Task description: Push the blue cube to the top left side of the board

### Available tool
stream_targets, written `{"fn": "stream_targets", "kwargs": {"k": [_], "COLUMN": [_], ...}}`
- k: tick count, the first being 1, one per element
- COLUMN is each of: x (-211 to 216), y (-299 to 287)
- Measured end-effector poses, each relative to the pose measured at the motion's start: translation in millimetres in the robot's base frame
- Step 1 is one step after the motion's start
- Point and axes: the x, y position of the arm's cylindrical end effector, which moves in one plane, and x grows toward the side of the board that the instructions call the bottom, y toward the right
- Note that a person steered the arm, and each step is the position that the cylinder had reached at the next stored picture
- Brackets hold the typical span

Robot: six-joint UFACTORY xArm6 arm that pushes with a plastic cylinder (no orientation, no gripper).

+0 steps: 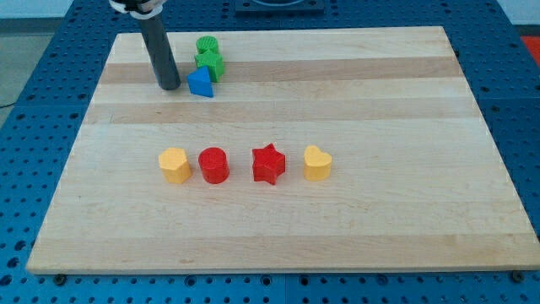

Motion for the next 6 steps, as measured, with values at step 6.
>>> {"fn": "stream_targets", "kwargs": {"k": [6], "x": [-62.2], "y": [-46.2]}}
